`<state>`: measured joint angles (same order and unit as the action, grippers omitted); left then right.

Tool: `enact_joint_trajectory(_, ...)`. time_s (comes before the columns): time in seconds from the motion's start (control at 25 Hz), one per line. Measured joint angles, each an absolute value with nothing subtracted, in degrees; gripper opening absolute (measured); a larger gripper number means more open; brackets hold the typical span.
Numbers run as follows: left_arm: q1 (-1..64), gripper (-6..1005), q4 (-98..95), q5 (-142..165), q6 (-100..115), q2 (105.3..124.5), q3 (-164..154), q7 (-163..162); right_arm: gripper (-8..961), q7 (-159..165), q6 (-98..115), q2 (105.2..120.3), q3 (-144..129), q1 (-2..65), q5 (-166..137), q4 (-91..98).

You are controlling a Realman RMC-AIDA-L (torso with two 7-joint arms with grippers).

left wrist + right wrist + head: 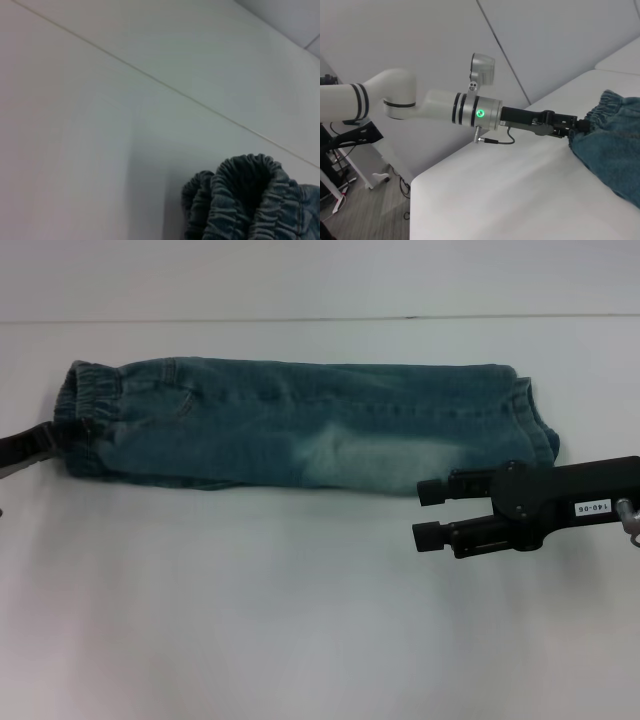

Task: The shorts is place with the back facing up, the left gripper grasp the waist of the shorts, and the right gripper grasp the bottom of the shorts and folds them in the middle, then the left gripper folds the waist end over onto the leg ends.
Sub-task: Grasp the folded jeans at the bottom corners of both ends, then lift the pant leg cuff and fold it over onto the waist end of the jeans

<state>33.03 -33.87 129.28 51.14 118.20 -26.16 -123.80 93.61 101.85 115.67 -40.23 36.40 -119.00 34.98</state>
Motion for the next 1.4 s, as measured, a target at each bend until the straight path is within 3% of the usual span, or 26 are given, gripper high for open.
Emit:
enact_joint_trajectory(0.08, 33.0, 885, -33.9, 129.3, 51.4, 118.22, -26.7, -123.8, 858, 93.6, 101.4, 115.72, -40.4, 36.5, -119.0, 35.0)
enact_joint_trajectory(0.28, 32.9, 698, -34.1, 129.1, 51.6, 118.52, -27.0, -123.6, 858, 93.6, 100.8, 115.75, -40.5, 36.5, -119.0, 34.9)
enact_joint_trajectory(0.72, 33.0, 471, -34.3, 128.8, 53.1, 118.65, -27.0, -123.3, 857, 93.1, 99.9, 115.93, -40.6, 36.5, -119.0, 34.2)
enact_joint_trajectory(0.84, 33.1, 234, -34.3, 128.8, 53.3, 118.65, -27.0, -123.3, 853, 93.0, 99.6, 116.01, -40.6, 36.5, -119.0, 34.1)
enact_joint_trajectory(1.32, 33.3, 126, -42.6, 128.2, 65.1, 119.22, -27.0, -123.8, 840, 91.5, 92.2, 117.42, -41.5, 36.8, -119.5, 32.4)
enact_joint_trajectory(1.4, 33.9, 126, -44.9, 128.0, 68.2, 119.40, -27.0, -124.9, 780, 90.6, 90.4, 117.98, -41.1, 37.1, -119.2, 32.0)
